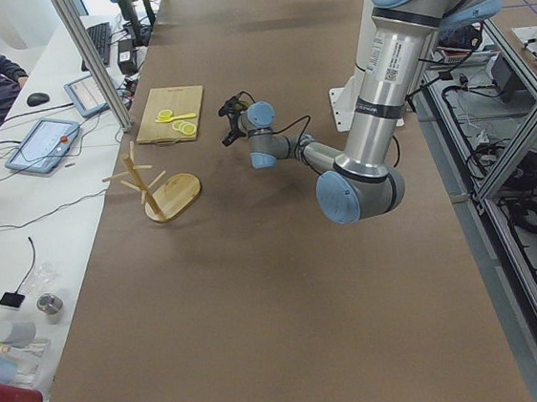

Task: Hang cup on storage rack
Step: 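Reach the left gripper toward the blue mug's handle, then close the left gripper on the blue mug's handle, then lift the blue mug with the left gripper and carry it toward the wooden rack, then slide the mug handle onto a rack peg with the left gripper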

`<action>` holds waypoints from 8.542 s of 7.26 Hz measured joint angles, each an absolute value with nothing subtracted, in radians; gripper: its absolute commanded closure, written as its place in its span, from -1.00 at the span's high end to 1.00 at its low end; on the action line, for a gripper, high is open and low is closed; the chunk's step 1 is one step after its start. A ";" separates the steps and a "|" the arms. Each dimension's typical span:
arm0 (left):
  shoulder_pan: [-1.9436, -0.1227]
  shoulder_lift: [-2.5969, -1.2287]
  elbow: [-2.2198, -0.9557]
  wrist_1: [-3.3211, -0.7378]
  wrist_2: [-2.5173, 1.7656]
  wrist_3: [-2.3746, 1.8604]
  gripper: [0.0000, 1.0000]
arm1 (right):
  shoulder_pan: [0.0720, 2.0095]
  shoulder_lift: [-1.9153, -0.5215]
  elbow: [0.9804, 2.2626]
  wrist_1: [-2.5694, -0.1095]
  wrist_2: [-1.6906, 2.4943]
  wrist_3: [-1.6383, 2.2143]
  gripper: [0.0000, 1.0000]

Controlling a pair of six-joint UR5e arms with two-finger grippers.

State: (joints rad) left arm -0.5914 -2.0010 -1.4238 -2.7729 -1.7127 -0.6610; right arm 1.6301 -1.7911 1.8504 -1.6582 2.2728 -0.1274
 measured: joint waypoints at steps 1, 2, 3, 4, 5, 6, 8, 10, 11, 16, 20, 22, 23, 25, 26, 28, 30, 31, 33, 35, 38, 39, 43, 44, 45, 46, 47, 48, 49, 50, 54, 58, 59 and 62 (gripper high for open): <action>-0.572 -2.001 -1.412 -2.826 -1.646 -0.651 0.94 | 1.630 -1.791 1.852 -1.658 2.273 -0.127 1.00; -0.544 -2.001 -1.405 -2.853 -1.559 -0.611 0.94 | 1.631 -1.791 1.852 -1.658 2.274 -0.127 1.00; -0.509 -2.001 -1.402 -2.867 -1.476 -0.558 0.94 | 1.631 -1.792 1.853 -1.658 2.274 -0.127 1.00; -0.486 -2.001 -1.400 -2.870 -1.429 -0.529 0.86 | 1.631 -1.792 1.852 -1.658 2.274 -0.127 1.00; -0.475 -2.001 -1.392 -2.871 -1.409 -0.518 0.74 | 1.631 -1.792 1.851 -1.658 2.274 -0.127 1.00; -0.471 -2.003 -1.380 -2.872 -1.403 -0.513 0.63 | 1.631 -1.792 1.851 -1.658 2.273 -0.127 1.00; -0.469 -2.014 -1.364 -2.871 -1.404 -0.508 0.54 | 1.631 -1.793 1.850 -1.658 2.273 -0.126 1.00; -0.468 -2.042 -1.343 -2.872 -1.406 -0.507 0.35 | 1.631 -1.793 1.850 -1.658 2.273 -0.126 1.00; -0.468 -2.052 -1.332 -2.872 -1.406 -0.507 0.24 | 1.631 -1.793 1.850 -1.658 2.273 -0.126 1.00; -0.475 -2.060 -1.318 -2.872 -1.412 -0.506 0.16 | 1.631 -1.792 1.852 -1.657 2.273 -0.114 1.00; -0.475 -2.066 -1.312 -2.869 -1.412 -0.506 0.11 | 1.631 -1.792 1.853 -1.657 2.273 -0.109 1.00; -0.476 -2.077 -1.307 -2.867 -1.413 -0.506 0.02 | 1.631 -1.792 1.853 -1.657 2.272 -0.109 1.00; -0.476 -2.083 -1.303 -2.866 -1.413 -0.506 -0.15 | 1.631 -1.792 1.853 -1.657 2.273 -0.109 1.00; -0.476 -2.087 -1.295 -2.866 -1.413 -0.506 -0.27 | 1.631 -1.792 1.853 -1.657 2.272 -0.109 1.00; -0.476 -2.090 -1.292 -2.865 -1.414 -0.506 -0.27 | 1.631 -1.792 1.853 -1.657 2.273 -0.109 1.00; -0.476 -2.099 -1.290 -2.865 -1.414 -0.507 -0.27 | 1.631 -1.792 1.853 -1.657 2.273 -0.109 1.00; -0.476 -2.104 -1.290 -2.865 -1.414 -0.508 -0.77 | 1.631 -1.792 1.853 -1.657 2.273 -0.109 1.00; -0.476 -2.105 -1.289 -2.865 -1.414 -0.508 -1.00 | 1.631 -1.792 1.853 -1.657 2.273 -0.109 1.00; -0.483 -2.110 -1.291 -2.869 -1.428 -0.525 -1.00 | 1.631 -1.792 1.852 -1.657 2.272 -0.109 1.00; -0.509 -2.127 -1.311 -2.873 -1.482 -0.708 -1.00 | 1.631 -1.792 1.851 -1.657 2.272 -0.109 1.00; -0.521 -2.135 -1.340 -2.894 -1.532 -1.233 -1.00 | 1.631 -1.793 1.846 -1.657 2.270 -0.110 1.00; -0.523 -2.131 -1.344 -2.948 -1.541 -1.437 -1.00 | 1.631 -1.794 1.846 -1.657 2.270 -0.110 1.00; -0.571 -2.134 -1.342 -3.059 -1.419 -2.124 -1.00 | 1.631 -1.795 1.846 -1.657 2.269 -0.110 1.00; -0.599 -2.136 -1.339 -3.059 -1.399 -2.273 -1.00 | 1.631 -1.796 1.848 -1.657 2.269 -0.110 1.00; -0.624 -2.139 -1.329 -3.055 -1.370 -2.407 -1.00 | 1.631 -1.797 1.850 -1.657 2.269 -0.110 1.00; -0.649 -2.146 -1.309 -3.051 -1.339 -2.522 -1.00 | 1.631 -1.797 1.853 -1.657 2.269 -0.110 1.00; -0.680 -2.153 -1.288 -3.049 -1.326 -2.630 -1.00 | 1.631 -1.798 1.855 -1.656 2.269 -0.110 1.00; -0.711 -2.156 -1.272 -3.049 -1.323 -2.726 -1.00 | 1.632 -1.798 1.858 -1.656 2.269 -0.110 1.00; -0.743 -2.158 -1.253 -3.049 -1.328 -2.802 -1.00 | 1.632 -1.798 1.861 -1.655 2.268 -0.110 1.00; -0.780 -2.158 -1.227 -3.051 -1.348 -2.846 -1.00 | 1.632 -1.798 1.862 -1.655 2.268 -0.110 1.00; -0.880 -2.170 -1.160 -3.064 -1.437 -2.874 -1.00 | 1.632 -1.798 1.869 -1.655 2.266 -0.110 1.00; -0.922 -2.171 -1.019 -3.211 -1.498 -2.873 -1.00 | 1.632 -1.798 1.870 -1.655 2.266 -0.110 1.00; -0.922 -2.171 -0.989 -3.245 -1.500 -2.873 -1.00 | 1.632 -1.797 1.870 -1.655 2.266 -0.110 1.00; -0.923 -2.165 -0.937 -3.319 -1.513 -2.873 -1.00 | 1.632 -1.796 1.870 -1.655 2.266 -0.110 1.00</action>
State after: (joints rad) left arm -0.9229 -2.1655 -0.9370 -3.3192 -1.5126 -2.8731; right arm 1.6321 -1.7963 1.8699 -1.6552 2.2657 -0.1104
